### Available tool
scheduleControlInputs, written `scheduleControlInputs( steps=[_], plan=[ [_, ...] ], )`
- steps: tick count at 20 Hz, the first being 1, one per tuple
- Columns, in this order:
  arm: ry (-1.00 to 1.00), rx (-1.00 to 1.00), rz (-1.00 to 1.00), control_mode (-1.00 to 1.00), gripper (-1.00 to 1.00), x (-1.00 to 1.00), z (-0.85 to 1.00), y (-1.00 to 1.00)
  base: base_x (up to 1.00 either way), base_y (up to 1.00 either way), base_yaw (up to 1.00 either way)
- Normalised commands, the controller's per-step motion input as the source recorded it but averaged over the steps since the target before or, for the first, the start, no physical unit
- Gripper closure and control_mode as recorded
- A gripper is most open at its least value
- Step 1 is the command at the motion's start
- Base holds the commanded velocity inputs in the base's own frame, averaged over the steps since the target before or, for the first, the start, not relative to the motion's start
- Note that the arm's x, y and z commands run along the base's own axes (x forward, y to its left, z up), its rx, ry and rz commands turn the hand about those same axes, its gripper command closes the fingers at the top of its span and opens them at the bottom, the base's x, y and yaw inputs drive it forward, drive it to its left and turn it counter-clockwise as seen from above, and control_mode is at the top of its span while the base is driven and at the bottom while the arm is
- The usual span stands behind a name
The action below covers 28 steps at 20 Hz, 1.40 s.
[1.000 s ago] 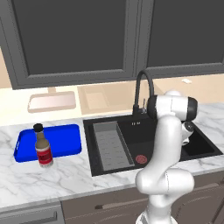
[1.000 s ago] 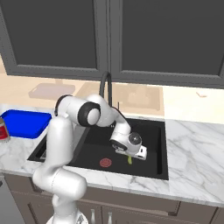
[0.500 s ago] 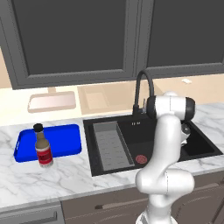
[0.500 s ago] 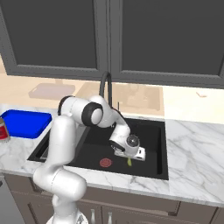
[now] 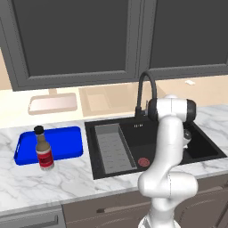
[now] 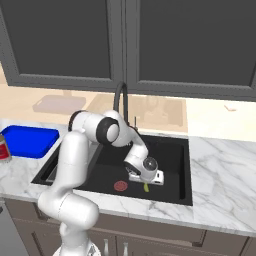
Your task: Pick up all produce items and place them in the sink. Turn on the sink faucet to wash them. Then turn the sink off and put them in the tray.
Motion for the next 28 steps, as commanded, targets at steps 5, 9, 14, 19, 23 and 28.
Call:
scheduleControlInputs(
  steps=[5,9,14,19,23,28],
  plan=[
    [0.0,0.0,0.05,-1.0,1.0,0.01,-0.17,0.07,0.0,0.0,0.0],
    [0.0,0.0,0.05,-1.0,1.0,0.02,-0.18,0.06,0.0,0.0,0.0],
    [0.0,0.0,0.04,-1.0,-1.0,0.02,-0.15,0.05,0.0,0.0,0.0],
    [0.0,-0.01,0.02,-1.0,-1.0,0.04,-0.07,0.08,0.0,0.0,0.0],
    [-0.03,0.0,0.02,-1.0,-1.0,0.0,0.0,0.0,0.0,0.0,0.0],
    [-0.08,0.0,0.0,-1.0,-1.0,0.0,0.18,-0.01,0.0,0.0,0.0]
  ],
)
